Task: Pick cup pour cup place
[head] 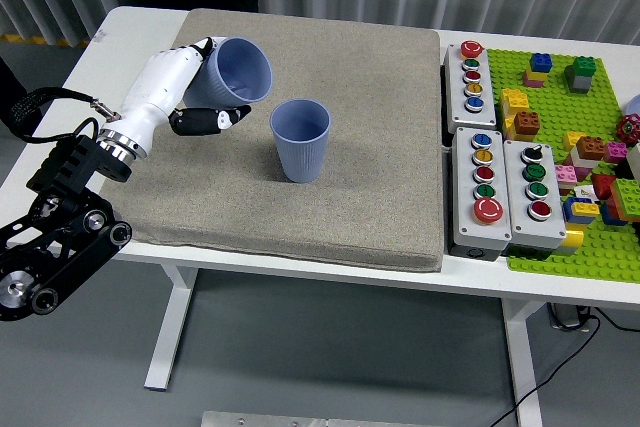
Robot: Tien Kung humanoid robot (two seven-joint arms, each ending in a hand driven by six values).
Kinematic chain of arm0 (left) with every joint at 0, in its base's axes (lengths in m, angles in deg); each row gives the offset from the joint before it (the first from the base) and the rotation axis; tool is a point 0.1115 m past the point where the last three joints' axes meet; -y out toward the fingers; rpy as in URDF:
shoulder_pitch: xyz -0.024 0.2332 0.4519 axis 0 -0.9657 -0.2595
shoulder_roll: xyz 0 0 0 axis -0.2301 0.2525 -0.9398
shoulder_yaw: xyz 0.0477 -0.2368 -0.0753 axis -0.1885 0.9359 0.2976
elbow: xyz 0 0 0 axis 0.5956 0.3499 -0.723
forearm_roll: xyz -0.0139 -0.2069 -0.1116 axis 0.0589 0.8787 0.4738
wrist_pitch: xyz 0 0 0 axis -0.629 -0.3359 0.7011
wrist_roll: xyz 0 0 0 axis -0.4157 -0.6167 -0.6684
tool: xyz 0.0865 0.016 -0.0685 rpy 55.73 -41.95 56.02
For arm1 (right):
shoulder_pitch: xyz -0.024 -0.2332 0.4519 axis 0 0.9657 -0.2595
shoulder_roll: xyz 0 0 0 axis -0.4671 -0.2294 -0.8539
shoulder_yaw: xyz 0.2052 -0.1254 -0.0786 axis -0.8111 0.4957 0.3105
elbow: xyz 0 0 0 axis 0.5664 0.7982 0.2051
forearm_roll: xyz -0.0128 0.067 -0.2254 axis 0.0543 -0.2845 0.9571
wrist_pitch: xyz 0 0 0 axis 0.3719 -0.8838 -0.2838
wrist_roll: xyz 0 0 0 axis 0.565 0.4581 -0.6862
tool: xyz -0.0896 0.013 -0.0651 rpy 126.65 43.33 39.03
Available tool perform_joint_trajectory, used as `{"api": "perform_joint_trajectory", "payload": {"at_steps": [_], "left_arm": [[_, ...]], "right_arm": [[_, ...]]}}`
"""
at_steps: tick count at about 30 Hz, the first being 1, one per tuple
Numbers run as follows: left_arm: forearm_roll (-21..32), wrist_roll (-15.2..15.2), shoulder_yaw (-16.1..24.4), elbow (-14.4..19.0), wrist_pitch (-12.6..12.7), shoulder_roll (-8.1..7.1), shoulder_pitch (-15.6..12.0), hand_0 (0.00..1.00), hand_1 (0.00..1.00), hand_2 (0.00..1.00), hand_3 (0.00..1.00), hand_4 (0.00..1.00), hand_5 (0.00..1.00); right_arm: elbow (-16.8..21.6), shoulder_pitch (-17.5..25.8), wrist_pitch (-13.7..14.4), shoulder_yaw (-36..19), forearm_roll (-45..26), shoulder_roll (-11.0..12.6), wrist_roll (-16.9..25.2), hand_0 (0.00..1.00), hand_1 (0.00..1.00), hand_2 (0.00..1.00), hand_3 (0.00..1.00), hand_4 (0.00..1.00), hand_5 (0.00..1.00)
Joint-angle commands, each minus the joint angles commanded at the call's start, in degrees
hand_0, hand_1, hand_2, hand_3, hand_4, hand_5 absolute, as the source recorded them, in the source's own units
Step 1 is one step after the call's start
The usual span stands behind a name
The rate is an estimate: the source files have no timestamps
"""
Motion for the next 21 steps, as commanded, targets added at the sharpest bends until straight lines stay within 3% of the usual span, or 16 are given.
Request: {"api": "perform_joint_trajectory", "payload": {"at_steps": [21], "left_arm": [[-13.9, -2.2, -2.7, 0.4, -1.6, -0.24, 2.4, 0.519, 0.515, 0.519, 0.545, 0.624, 0.093]], "right_arm": [[0.0, -0.5, 0.1, 0.0, -0.3, 0.1, 0.0, 0.684, 0.648, 0.567, 0.575, 0.002, 0.002]]}}
